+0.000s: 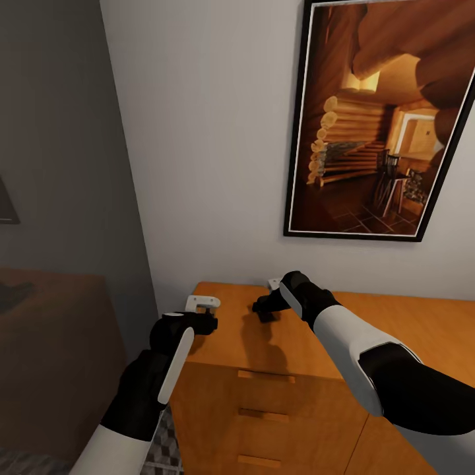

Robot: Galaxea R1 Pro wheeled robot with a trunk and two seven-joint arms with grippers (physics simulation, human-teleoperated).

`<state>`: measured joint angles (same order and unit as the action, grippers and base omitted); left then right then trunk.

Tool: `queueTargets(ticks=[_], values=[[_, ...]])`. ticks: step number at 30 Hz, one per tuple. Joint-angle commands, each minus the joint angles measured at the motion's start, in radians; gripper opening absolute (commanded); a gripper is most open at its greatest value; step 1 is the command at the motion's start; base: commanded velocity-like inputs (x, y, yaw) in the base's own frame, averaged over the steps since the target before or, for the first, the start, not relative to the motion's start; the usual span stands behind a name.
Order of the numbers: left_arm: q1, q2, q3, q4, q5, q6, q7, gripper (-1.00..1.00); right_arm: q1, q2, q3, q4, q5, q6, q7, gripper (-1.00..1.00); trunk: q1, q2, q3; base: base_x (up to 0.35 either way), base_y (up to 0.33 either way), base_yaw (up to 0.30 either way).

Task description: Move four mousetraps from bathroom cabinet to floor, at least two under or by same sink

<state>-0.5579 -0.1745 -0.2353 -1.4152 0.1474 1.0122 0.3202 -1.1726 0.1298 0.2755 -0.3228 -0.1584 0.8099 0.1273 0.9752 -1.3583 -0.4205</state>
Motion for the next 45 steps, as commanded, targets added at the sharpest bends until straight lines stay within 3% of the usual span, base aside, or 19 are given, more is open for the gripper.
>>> queueTargets(ticks=[1, 18, 23, 36, 41, 45], values=[[-0.001, 0.000, -0.001, -0.001, 0.009, 0.003, 0.011, -1.00, -0.001, -0.001, 0.008, -0.001, -0.010, 0.004, -0.002, 1.00, 0.000, -0.001, -0.001, 0.000, 0.000, 0.000], [-0.002, 0.000, -0.001, -0.001, 0.009, 0.003, 0.011, -1.00, -0.001, 0.000, 0.008, -0.001, -0.010, 0.003, -0.001, 1.00, 0.000, -0.001, -0.001, 0.000, 0.000, 0.000], [-0.001, 0.000, -0.001, 0.000, 0.009, 0.003, 0.011, -1.00, -0.001, 0.001, 0.007, -0.001, -0.010, 0.003, -0.001, 1.00, 0.019, -0.036, -0.017, 0.000, 0.000, 0.000], [-0.001, 0.000, -0.001, 0.001, 0.009, 0.003, 0.011, -1.00, -0.001, 0.001, 0.007, -0.001, -0.010, 0.003, -0.002, 1.00, 0.019, -0.036, -0.017, 0.000, 0.000, 0.000], [-0.001, 0.000, -0.001, 0.001, 0.009, 0.003, 0.011, -1.00, -0.001, 0.001, 0.007, -0.001, -0.010, 0.003, -0.002, 1.00, 0.038, -0.071, -0.033, 0.000, 0.000, 0.000], [-0.001, 0.000, -0.001, 0.001, 0.009, 0.003, 0.011, -1.00, -0.001, 0.001, 0.007, -0.001, -0.010, 0.003, -0.002, 1.00, 0.038, -0.071, -0.033, 0.000, 0.000, 0.000]])
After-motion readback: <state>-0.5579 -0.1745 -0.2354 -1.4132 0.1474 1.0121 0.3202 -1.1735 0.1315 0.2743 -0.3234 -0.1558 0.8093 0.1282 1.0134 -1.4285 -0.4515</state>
